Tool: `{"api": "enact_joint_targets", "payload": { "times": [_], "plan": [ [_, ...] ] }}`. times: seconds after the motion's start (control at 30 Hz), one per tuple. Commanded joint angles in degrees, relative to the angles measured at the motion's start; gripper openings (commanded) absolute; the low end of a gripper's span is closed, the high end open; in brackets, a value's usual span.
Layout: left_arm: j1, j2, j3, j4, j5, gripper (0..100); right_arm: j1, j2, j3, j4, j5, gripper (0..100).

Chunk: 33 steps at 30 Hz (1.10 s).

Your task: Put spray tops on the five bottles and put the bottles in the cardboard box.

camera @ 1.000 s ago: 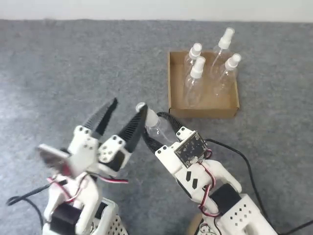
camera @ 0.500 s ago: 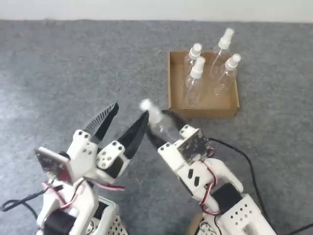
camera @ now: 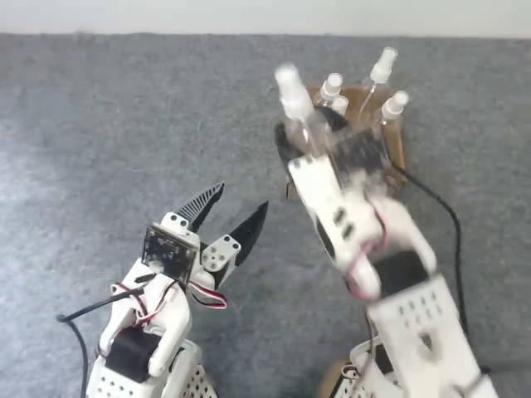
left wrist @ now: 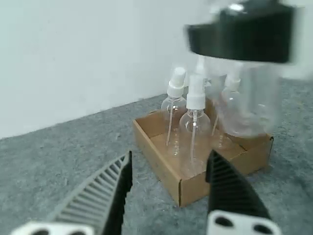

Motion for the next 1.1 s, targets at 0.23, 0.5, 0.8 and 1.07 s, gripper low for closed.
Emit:
{"api": "enact_joint_targets", "payload": {
  "times": [0.23,0.5,0.8,1.07],
  "plan": [
    [0.3,0.4,0.1,-2.4,-1.2,32,-10.7,22.9,-27.3,19.5,-1.0,0.6],
    [-2.2,0.4,3.2,-7.2,-1.2,32,-15.3,22.8,-33.6,34.5,-3.9,0.6],
    [-3.1,0.5,3.5,-7.7,-1.2,32,-11.6,17.7,-33.4,39.2,-3.8,0.6],
    [-3.0,0.5,3.5,-7.6,-1.2,32,-1.5,12.3,-33.4,38.5,-3.8,0.6]
  ]
}}
